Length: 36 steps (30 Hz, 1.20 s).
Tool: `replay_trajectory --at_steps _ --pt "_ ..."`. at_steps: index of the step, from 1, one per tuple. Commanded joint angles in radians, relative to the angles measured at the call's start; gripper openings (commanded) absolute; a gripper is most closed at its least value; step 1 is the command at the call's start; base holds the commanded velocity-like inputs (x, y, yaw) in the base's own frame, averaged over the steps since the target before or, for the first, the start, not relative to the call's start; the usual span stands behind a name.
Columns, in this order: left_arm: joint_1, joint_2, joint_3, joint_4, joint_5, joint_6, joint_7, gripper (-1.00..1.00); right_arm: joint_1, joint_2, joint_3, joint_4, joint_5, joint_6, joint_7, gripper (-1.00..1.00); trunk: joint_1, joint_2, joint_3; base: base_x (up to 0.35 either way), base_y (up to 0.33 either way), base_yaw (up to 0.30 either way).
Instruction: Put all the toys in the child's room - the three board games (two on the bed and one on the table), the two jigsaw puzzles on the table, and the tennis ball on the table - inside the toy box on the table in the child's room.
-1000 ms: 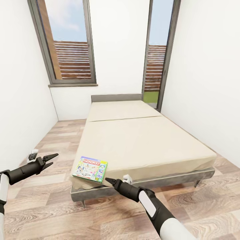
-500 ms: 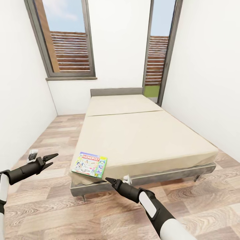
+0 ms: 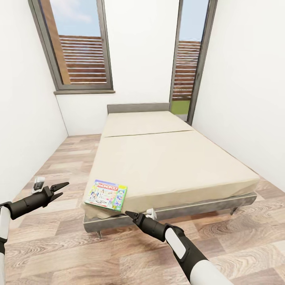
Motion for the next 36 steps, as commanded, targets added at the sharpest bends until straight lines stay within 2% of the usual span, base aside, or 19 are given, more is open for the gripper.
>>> replay_trajectory --at_steps 1,13,20,36 --pt "-0.001 0.000 0.001 0.000 0.002 0.006 -0.002 1.00 0.000 0.000 0.000 0.000 -0.007 0.006 0.001 1.00 0.000 0.000 -0.001 0.000 0.000 0.000" --pt "-0.001 0.000 0.002 0.000 0.002 0.007 -0.003 1.00 0.004 0.000 -0.001 0.000 -0.007 0.001 0.044 1.00 0.000 0.000 -0.001 0.017 0.015 0.000" --pt "-0.001 0.000 0.002 0.000 0.002 0.007 -0.002 1.00 0.004 0.000 -0.001 0.000 -0.017 0.000 0.047 1.00 0.000 0.000 -0.001 0.136 0.133 0.000" --pt "-0.001 0.000 0.001 0.000 0.002 0.008 0.000 1.00 0.004 0.000 -0.001 0.000 -0.027 -0.001 0.046 1.00 0.000 0.000 -0.001 0.063 0.031 0.000"
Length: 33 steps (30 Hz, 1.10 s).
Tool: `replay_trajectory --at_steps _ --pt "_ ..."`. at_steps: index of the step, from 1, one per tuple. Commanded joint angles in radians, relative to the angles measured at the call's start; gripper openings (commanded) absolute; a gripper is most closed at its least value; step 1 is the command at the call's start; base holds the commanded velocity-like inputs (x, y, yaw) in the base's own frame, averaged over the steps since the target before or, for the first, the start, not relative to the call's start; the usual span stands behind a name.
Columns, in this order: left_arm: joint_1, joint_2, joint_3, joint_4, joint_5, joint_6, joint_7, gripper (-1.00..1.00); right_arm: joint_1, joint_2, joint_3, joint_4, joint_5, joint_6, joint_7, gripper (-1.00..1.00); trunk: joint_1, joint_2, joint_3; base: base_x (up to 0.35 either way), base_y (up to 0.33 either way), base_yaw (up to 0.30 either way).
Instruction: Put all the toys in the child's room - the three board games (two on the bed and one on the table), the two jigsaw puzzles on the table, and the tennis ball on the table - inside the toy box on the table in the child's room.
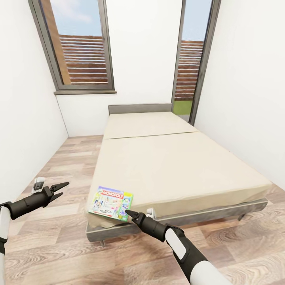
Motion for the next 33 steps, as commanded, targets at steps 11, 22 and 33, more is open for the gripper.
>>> replay_trajectory --at_steps 11,22,33 --pt "-0.001 -0.001 0.001 0.000 0.002 0.005 -0.001 1.00 0.000 0.000 0.001 0.001 -0.008 0.008 -0.001 1.00 0.000 0.000 -0.001 0.014 0.009 0.000" --pt "-0.001 -0.001 0.001 0.000 0.002 0.005 0.000 1.00 0.000 0.000 0.001 0.000 -0.008 0.008 -0.001 1.00 0.000 0.000 -0.001 -0.019 0.036 0.000" --pt "-0.001 -0.001 0.001 0.000 0.002 0.005 0.000 1.00 0.000 0.000 0.001 0.001 -0.008 0.008 -0.001 1.00 0.000 0.000 -0.001 -0.004 0.010 0.000"
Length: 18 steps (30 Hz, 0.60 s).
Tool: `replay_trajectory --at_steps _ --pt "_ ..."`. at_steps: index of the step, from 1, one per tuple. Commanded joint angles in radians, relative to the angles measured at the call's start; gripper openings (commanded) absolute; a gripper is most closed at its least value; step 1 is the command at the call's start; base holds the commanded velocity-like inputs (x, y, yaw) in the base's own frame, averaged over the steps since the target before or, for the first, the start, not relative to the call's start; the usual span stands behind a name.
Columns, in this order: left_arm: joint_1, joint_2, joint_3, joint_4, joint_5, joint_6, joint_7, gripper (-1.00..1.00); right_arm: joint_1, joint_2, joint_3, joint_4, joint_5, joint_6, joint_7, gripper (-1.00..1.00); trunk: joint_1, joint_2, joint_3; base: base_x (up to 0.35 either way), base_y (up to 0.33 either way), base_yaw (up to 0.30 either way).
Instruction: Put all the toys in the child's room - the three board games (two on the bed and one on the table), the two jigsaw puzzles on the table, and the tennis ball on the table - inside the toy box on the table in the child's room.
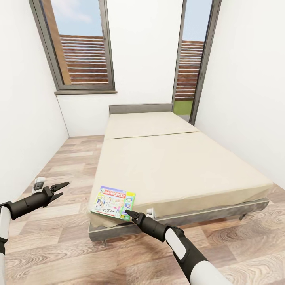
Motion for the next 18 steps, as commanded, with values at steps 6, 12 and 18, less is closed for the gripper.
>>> replay_trajectory --at_steps 6,12,18 --pt "-0.001 0.000 0.001 0.001 0.002 0.006 -0.001 1.00 0.000 0.000 0.000 0.001 -0.008 0.007 -0.001 1.00 0.000 0.000 -0.001 0.000 0.000 0.000" --pt "-0.001 0.000 0.001 0.001 0.002 0.006 -0.001 1.00 -0.001 0.000 0.000 0.001 -0.008 0.007 -0.001 1.00 0.000 0.000 -0.001 0.000 0.059 0.000" --pt "-0.001 0.000 0.001 0.000 0.002 0.006 -0.001 1.00 0.000 0.000 0.001 0.001 -0.008 0.008 -0.001 1.00 0.000 0.000 -0.001 0.000 0.051 0.000"
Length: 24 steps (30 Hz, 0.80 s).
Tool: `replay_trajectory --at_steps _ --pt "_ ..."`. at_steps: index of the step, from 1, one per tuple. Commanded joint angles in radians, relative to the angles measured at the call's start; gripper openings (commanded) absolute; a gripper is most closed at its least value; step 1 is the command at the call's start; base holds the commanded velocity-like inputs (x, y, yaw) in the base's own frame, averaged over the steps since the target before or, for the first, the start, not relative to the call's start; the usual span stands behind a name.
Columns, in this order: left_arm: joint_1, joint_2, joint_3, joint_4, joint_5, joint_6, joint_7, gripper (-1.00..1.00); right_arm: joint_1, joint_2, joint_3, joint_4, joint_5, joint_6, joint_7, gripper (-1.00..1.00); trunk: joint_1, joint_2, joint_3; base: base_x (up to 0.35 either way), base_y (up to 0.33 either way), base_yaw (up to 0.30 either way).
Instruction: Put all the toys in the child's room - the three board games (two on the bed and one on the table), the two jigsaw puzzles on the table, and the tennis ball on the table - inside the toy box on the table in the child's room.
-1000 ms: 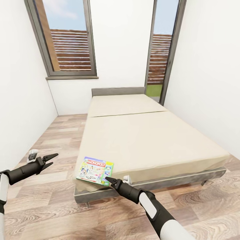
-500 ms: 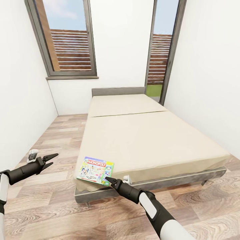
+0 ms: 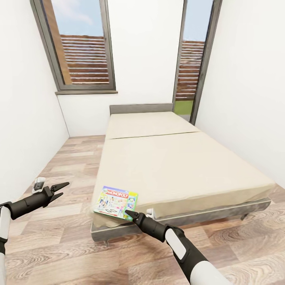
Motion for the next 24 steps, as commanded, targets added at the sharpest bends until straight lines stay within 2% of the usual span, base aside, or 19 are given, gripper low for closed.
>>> replay_trajectory --at_steps 1,17,18,24 --pt "-0.001 0.000 0.001 0.000 0.002 0.006 -0.001 1.00 -0.001 0.000 0.000 0.000 -0.008 0.008 -0.001 1.00 0.000 0.000 -0.001 0.000 0.015 0.000" --pt "-0.001 -0.001 0.001 0.000 0.002 0.006 -0.001 1.00 0.000 0.000 0.001 0.000 -0.008 0.013 -0.002 1.00 0.000 0.000 -0.001 0.000 0.003 0.000" --pt "-0.001 -0.001 0.001 0.000 0.002 0.006 -0.001 1.00 0.000 0.000 0.001 0.000 -0.008 0.013 -0.002 -1.00 0.000 0.000 -0.001 0.000 0.000 0.000" --pt "-0.001 -0.002 0.001 0.000 0.002 0.006 -0.001 1.00 0.000 0.000 0.001 0.000 -0.008 0.011 -0.002 -1.00 0.000 0.000 -0.001 0.000 0.000 0.000"
